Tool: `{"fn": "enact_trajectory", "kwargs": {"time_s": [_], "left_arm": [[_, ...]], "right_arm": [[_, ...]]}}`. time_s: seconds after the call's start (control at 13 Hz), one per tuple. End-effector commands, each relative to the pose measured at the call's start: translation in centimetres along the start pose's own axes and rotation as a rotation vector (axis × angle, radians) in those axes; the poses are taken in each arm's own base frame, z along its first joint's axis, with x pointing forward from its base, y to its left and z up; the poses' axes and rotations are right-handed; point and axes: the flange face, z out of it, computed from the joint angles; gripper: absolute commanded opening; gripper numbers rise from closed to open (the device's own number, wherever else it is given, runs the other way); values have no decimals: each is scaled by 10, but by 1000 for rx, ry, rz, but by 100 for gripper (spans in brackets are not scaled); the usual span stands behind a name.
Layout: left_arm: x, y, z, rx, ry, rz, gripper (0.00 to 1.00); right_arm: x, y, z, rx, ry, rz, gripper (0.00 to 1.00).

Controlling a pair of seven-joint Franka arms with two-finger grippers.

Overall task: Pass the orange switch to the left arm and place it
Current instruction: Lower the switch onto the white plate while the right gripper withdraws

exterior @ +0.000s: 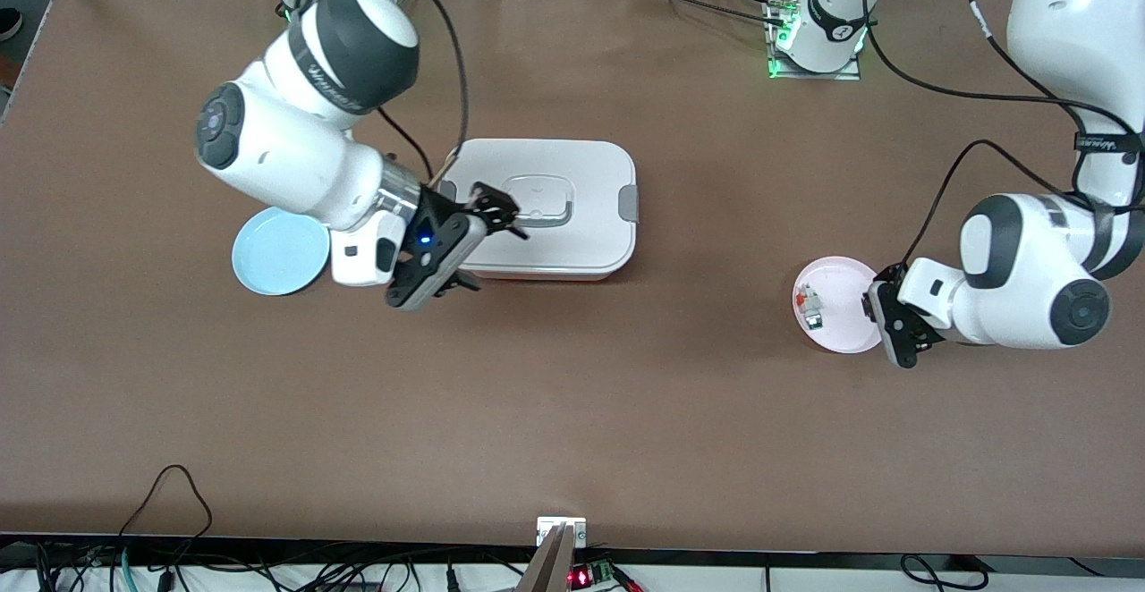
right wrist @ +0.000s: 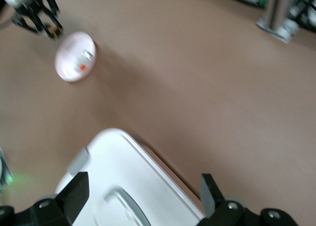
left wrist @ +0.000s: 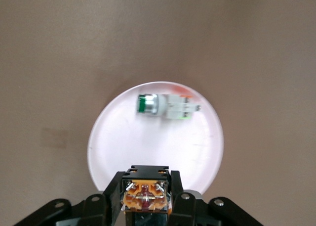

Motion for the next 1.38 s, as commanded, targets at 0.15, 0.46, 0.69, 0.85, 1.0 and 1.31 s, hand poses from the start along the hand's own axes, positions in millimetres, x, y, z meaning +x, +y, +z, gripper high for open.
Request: {"fn": "enact_trajectory", "kwargs": {"time_s": [0.15, 0.46, 0.69, 0.85, 1.0, 1.31], "left_arm": [[-3, 10, 54, 64, -17, 143, 18], [-7, 22, 73, 31, -23, 140, 19], [-13, 29, 85, -8, -29, 144, 99], [-9, 30, 66, 5, -30, 168, 100], [-3, 30, 31, 18, -35, 163, 100], [-1, 28, -44, -63, -51, 75, 100]], "right_arm": [[-45, 58, -32, -186, -241, 104, 100], [-81, 104, -70, -314, -381, 208, 100], [-94, 108, -107, -351, -357, 371, 100], [-98, 101, -126, -378, -339, 469, 100], [-102, 94, -148, -408, -302, 561, 100], [-120, 100, -190, -410, -264, 628, 100]]}}
